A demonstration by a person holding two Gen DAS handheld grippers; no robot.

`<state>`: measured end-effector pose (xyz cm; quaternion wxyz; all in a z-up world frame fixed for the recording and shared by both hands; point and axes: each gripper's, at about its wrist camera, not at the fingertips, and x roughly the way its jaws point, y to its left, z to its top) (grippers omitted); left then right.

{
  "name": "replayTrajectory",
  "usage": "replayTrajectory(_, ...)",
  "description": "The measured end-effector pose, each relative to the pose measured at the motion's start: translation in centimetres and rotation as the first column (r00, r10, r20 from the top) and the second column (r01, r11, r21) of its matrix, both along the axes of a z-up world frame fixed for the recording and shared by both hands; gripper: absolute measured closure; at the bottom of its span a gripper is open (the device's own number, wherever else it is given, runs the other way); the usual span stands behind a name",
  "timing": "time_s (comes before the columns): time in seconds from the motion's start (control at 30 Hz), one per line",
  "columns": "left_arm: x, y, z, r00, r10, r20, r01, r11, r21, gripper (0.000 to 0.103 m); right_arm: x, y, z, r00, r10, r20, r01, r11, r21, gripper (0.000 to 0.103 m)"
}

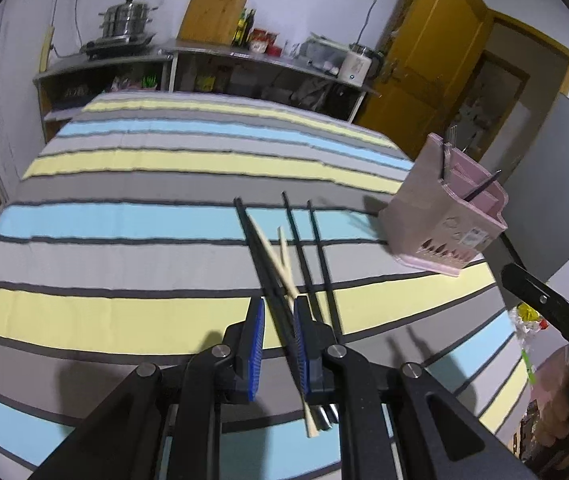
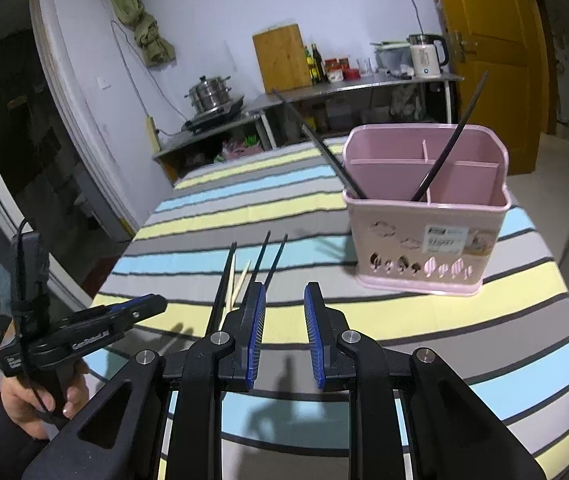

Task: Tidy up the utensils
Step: 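Move both open tools back to the remaining chopsticks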

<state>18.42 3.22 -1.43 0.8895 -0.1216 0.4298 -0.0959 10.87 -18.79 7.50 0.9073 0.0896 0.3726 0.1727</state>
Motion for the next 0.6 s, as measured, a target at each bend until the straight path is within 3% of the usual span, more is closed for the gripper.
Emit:
replayTrajectory(0.43,4.0,-1.5,-4.6,0.996,0.020,-0.083,-0.016,0.999,0.046,0.083,1.7,1.3,-2.9,0.997,0.032,-0.076,-0.033,0.999,-0.013,0.082)
replayTrajectory(0.6,4.2,-1.5,-5.0,0.997,0.032,-0.064,-0.027,0.997,0.066,0.079,2.1,1.5,-3.5,0.995,0.034,-0.089,-0.036,0.999,-0.012,0.082)
